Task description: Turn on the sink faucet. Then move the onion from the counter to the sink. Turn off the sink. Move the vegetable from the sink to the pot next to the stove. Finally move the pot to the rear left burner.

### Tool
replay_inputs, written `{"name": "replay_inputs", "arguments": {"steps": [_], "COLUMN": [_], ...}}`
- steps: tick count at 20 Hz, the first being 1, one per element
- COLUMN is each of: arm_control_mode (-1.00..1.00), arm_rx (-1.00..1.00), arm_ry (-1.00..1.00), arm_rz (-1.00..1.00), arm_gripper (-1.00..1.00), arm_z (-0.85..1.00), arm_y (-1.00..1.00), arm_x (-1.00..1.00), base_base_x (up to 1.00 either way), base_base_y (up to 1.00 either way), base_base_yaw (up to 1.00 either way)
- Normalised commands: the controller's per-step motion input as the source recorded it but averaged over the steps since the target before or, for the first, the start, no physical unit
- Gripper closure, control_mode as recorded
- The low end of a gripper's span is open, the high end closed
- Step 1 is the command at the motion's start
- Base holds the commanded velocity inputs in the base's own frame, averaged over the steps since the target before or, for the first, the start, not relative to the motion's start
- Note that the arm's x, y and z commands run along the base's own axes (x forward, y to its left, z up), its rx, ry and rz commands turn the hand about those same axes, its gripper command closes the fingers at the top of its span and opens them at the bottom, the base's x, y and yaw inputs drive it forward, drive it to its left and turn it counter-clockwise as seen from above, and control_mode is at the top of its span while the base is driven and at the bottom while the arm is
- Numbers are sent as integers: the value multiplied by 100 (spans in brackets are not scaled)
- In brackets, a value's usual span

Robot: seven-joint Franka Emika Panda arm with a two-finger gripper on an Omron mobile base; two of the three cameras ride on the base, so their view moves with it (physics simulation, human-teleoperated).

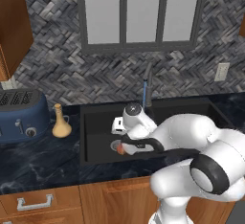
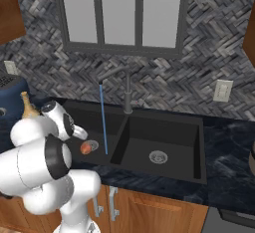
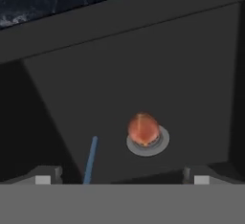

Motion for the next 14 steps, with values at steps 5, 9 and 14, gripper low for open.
{"name": "replay_inputs", "arguments": {"steps": [5, 9, 14], "arm_control_mode": [-100, -100, -100], "arm_rx": [0, 0, 0], "arm_ry": [-12, -8, -3], "arm_rz": [0, 0, 0], "arm_gripper": [-100, -100, -100], "arm_z": [93, 83, 54], "arm_y": [0, 0, -5], "arm_x": [-26, -30, -48], "base_base_x": [0, 0, 0], "base_base_y": [0, 0, 0], "base_base_yaw": [0, 0, 0]}}
